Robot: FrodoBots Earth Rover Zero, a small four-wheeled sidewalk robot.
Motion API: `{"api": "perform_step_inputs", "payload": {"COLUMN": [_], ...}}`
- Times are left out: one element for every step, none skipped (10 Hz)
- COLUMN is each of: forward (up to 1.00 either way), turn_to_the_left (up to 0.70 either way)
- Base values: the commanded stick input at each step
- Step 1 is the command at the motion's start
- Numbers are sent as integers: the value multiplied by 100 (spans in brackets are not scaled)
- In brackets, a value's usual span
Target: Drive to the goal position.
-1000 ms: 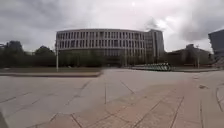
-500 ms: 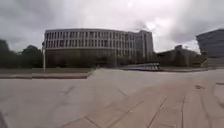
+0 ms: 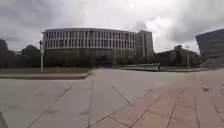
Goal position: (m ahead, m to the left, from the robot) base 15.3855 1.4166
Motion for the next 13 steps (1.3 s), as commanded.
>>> {"api": "perform_step_inputs", "payload": {"forward": [70,70,70,70,70,70,70,70,70,70,70,70,70], "turn_to_the_left": [0,0,0,0,0,0,0,0,0,0,0,0,0]}}
